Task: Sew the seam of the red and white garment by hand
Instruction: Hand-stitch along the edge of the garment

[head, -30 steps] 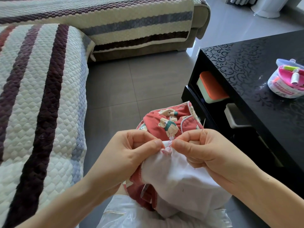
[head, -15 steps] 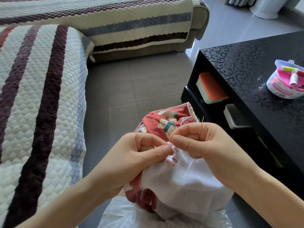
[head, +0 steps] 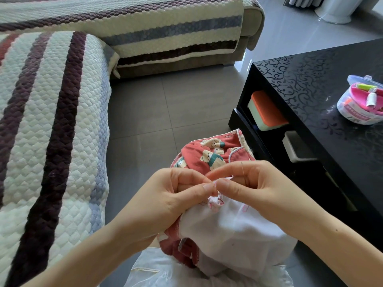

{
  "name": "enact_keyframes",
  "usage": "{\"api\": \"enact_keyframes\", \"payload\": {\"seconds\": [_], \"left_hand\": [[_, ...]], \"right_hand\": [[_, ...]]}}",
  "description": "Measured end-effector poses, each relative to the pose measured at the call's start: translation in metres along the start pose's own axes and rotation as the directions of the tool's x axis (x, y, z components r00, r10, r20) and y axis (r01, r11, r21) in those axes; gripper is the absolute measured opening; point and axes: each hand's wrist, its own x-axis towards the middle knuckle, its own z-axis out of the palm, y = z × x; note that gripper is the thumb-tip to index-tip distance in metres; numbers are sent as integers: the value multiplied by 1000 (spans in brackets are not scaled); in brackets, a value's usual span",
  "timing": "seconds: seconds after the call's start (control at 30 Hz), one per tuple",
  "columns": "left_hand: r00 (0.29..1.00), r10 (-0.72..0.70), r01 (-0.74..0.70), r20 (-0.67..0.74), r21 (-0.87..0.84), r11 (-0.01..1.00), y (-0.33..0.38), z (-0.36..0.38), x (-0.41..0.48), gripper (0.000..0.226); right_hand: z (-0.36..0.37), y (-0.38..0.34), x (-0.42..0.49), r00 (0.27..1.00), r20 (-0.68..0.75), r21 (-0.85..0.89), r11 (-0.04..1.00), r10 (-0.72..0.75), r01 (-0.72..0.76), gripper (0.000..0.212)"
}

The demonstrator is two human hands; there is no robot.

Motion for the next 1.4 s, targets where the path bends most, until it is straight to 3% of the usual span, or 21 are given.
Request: {"api": "enact_keyframes", "payload": {"seconds": [0.23, 0.37, 0.6, 0.7, 0.8, 0.93, 1.03, 1.13, 1.2, 1.3, 1.4], "left_hand": [[999, 0, 0, -32, 10, 1000, -1, -2, 1, 11], [999, -13, 13, 31, 7, 1000, -4, -5, 2, 14], [989, -18, 16, 146, 15, 1000, -8, -11, 4, 18], [984, -16, 10, 177, 37, 999, -9, -12, 2, 19], [975, -27, 25, 219, 8, 1000, -9, -12, 1, 20], [955, -77, 107, 287, -89, 990, -8, -14, 3, 20], [969, -28, 62, 247, -132, 989, -9, -14, 6, 13], [984, 72, -37, 165, -207, 978, -12, -18, 10, 19], [981, 109, -70, 163, -225, 972, -15, -22, 13, 27], [982, 95, -51, 163, -253, 966, -16, -25, 15, 30], [979, 90, -26, 184, -323, 946, -14, -27, 15, 24]], "right_hand": [[-10, 0, 3, 995, -64, -8, 997, -74, 73, 27], [-8, 0, 3, 985, -101, -85, 988, -138, 130, 25], [1, 11, 3, 884, -274, -531, 826, -379, 190, 12], [1, 23, 9, 814, -358, -604, 778, -458, 172, 12], [-2, 28, 15, 787, -446, -523, 838, -427, 158, 13], [0, 17, 20, 865, -391, -319, 928, -314, 192, 18], [-1, 10, 18, 906, -327, -196, 957, -268, 212, 18], [1, 10, 12, 967, -122, -110, 972, -223, 210, 42], [6, 12, 13, 980, 5, -82, 976, -200, 200, 38], [10, 15, 20, 976, -66, -102, 974, -209, 202, 21], [9, 13, 22, 972, -119, -111, 976, -201, 189, 19]]}}
